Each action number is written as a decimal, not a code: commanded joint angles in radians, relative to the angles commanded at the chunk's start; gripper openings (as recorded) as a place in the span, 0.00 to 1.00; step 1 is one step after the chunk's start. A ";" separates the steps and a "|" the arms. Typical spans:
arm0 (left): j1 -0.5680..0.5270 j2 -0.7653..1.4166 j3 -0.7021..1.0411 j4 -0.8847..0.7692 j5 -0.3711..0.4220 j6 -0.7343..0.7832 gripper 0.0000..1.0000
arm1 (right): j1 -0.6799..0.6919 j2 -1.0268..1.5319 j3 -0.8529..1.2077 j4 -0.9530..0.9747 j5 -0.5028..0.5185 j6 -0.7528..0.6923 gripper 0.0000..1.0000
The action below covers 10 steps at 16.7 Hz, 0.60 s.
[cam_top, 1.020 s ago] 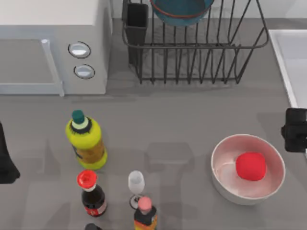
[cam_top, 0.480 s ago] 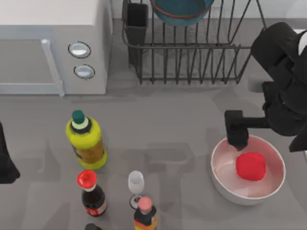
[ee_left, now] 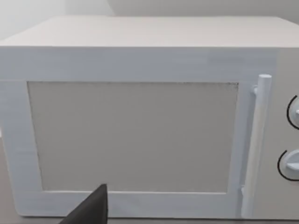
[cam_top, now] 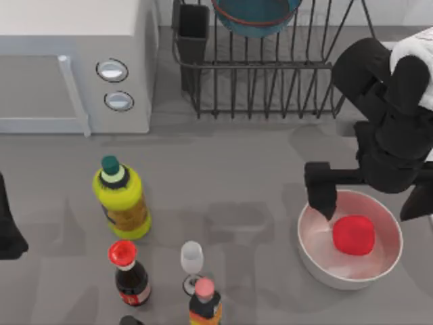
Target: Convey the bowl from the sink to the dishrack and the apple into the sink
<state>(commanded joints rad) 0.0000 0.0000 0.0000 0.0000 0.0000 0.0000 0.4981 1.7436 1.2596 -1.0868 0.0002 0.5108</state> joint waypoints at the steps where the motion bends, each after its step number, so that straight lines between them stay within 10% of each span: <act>1: 0.000 0.000 0.000 0.000 0.000 0.000 1.00 | -0.005 -0.003 -0.003 0.002 0.000 -0.001 1.00; 10: 0.000 0.000 0.000 0.000 0.000 0.000 1.00 | -0.001 0.129 -0.174 0.314 0.000 0.004 1.00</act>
<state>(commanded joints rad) 0.0000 0.0000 0.0000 0.0000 0.0000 0.0000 0.4968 1.8724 1.0855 -0.7729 0.0001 0.5149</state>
